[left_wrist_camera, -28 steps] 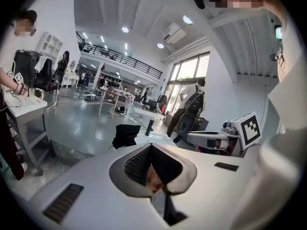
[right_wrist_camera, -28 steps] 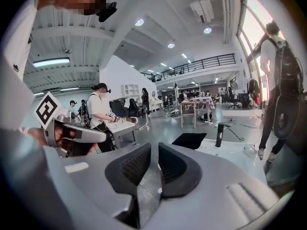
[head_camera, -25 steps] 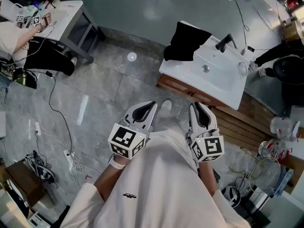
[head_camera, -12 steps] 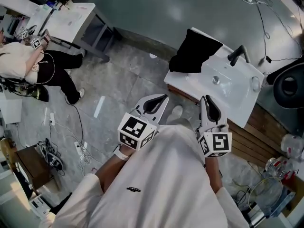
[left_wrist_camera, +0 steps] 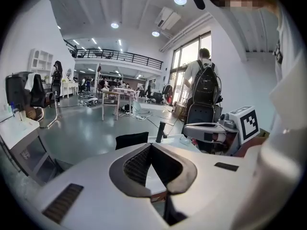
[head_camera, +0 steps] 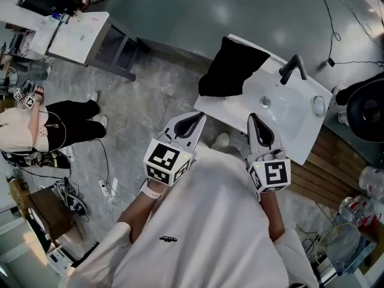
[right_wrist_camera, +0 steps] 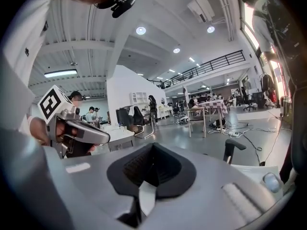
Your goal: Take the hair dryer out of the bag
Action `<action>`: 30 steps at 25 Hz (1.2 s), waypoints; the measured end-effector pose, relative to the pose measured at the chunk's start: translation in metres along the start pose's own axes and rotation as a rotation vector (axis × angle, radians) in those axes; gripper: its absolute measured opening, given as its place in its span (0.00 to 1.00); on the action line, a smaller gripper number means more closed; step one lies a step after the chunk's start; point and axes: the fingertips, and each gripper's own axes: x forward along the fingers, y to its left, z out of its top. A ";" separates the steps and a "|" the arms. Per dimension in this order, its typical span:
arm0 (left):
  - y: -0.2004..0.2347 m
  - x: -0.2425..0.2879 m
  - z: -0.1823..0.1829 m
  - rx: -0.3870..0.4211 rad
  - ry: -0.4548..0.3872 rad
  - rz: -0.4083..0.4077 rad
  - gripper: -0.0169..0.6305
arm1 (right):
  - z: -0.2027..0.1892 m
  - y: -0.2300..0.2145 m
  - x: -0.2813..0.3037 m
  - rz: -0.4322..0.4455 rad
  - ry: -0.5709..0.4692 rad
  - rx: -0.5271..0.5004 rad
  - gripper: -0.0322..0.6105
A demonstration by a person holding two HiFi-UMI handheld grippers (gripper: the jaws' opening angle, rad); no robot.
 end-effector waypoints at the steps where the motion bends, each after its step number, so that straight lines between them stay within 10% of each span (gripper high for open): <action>1: 0.000 0.004 0.002 0.009 0.003 0.003 0.04 | 0.000 -0.005 0.001 -0.005 0.002 0.004 0.07; 30: 0.061 0.130 -0.097 0.383 0.299 -0.036 0.29 | -0.076 -0.042 0.055 -0.042 0.134 0.016 0.11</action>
